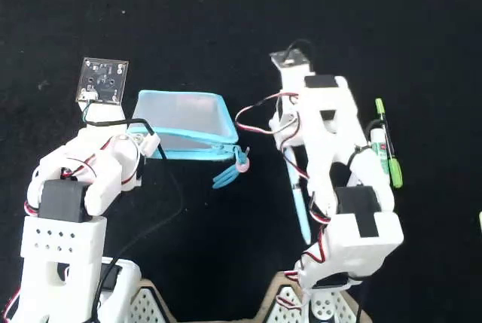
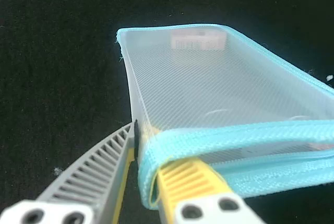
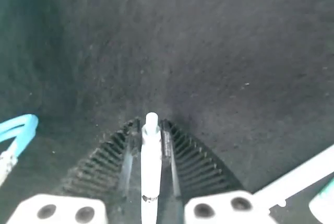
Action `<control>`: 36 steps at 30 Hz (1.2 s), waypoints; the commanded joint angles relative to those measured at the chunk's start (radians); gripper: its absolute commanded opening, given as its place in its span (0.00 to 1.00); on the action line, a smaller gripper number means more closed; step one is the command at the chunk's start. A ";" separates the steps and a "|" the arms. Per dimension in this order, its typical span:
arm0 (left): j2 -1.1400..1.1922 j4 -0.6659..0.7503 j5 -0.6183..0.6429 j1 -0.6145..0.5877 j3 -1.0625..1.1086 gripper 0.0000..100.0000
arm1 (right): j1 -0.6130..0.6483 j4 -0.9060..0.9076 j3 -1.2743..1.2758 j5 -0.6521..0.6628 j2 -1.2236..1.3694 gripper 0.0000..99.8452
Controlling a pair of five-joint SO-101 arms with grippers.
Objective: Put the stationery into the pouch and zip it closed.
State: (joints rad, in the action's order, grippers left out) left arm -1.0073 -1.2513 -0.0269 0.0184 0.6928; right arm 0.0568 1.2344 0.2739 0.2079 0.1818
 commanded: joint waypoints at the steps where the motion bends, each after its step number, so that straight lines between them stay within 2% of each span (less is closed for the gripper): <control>1: -0.009 0.014 0.009 0.004 -0.007 0.03 | 0.011 -0.009 -0.007 0.012 0.004 0.03; 5: -0.009 0.012 0.009 0.002 -0.007 0.03 | 0.012 -0.008 -0.007 0.058 0.073 0.13; 7: -0.009 0.012 0.011 0.004 -0.007 0.03 | 0.009 0.003 -0.007 0.058 0.088 0.15; 13: -0.009 0.012 0.011 0.007 -0.007 0.03 | 0.009 0.074 -0.042 0.058 0.090 0.14; 20: -0.009 0.012 0.011 0.002 -0.007 0.03 | 0.011 0.066 -0.019 0.060 0.097 0.14; 29: -0.009 0.012 0.011 0.002 -0.007 0.03 | 0.011 -0.110 0.107 0.060 0.088 0.14; 31: -0.009 0.012 0.011 0.002 -0.007 0.03 | 0.011 -0.118 0.117 0.060 0.071 0.11; 33: -0.009 0.012 0.011 0.002 -0.007 0.03 | 0.008 -0.107 0.117 0.060 0.022 0.02; 36: -0.009 0.012 0.011 0.002 -0.007 0.03 | 0.008 -0.049 0.119 0.052 -0.108 0.02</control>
State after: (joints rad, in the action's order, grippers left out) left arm -1.0073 -1.2513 -0.0269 0.0184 0.6928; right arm 0.0583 1.1500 0.3920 0.2585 0.2064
